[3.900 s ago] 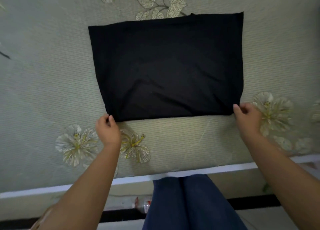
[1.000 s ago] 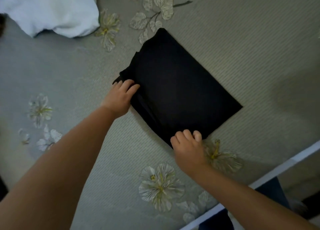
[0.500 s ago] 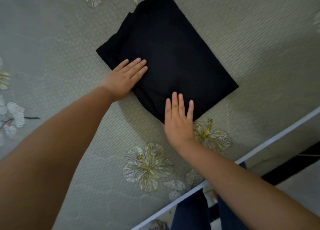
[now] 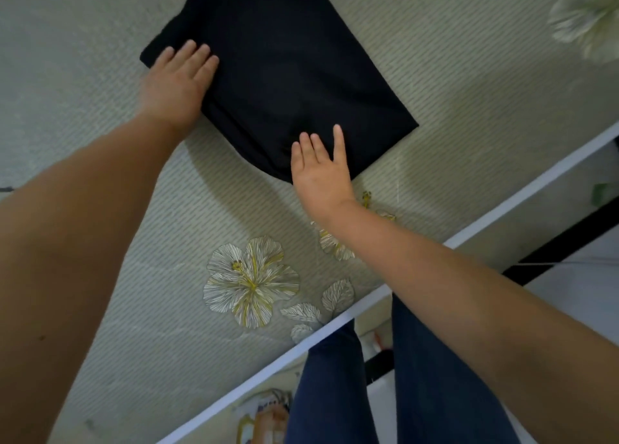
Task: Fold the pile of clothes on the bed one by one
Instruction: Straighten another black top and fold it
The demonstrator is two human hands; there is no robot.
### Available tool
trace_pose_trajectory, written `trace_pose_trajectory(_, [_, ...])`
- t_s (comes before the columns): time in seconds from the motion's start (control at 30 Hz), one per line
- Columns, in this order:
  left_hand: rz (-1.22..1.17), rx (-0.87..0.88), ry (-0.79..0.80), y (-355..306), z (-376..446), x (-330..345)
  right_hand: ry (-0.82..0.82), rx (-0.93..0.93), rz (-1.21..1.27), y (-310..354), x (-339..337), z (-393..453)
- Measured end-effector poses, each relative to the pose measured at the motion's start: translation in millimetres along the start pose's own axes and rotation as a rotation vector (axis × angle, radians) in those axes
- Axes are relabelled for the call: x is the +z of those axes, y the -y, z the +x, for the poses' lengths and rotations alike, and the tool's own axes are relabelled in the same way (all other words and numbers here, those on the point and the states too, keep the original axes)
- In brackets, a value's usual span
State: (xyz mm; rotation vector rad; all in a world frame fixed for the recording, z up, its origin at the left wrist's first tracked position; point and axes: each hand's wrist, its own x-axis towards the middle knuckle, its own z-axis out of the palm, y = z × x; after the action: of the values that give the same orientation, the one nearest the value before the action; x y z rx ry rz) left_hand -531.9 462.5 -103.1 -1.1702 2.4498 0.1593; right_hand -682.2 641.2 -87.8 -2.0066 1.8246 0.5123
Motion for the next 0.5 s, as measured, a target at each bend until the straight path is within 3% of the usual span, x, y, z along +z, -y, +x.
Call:
trace_pose_trajectory(0.23, [-0.077, 0.009, -0.109, -19, -8, -29, -0.072, 0.070, 0.032, -67, -27, -10])
trace_pose_trajectory(0.5, [-0.073, 0.049, -0.303, -84, 32, -119, -0.259, 0.224, 0.014, -190, -87, -19])
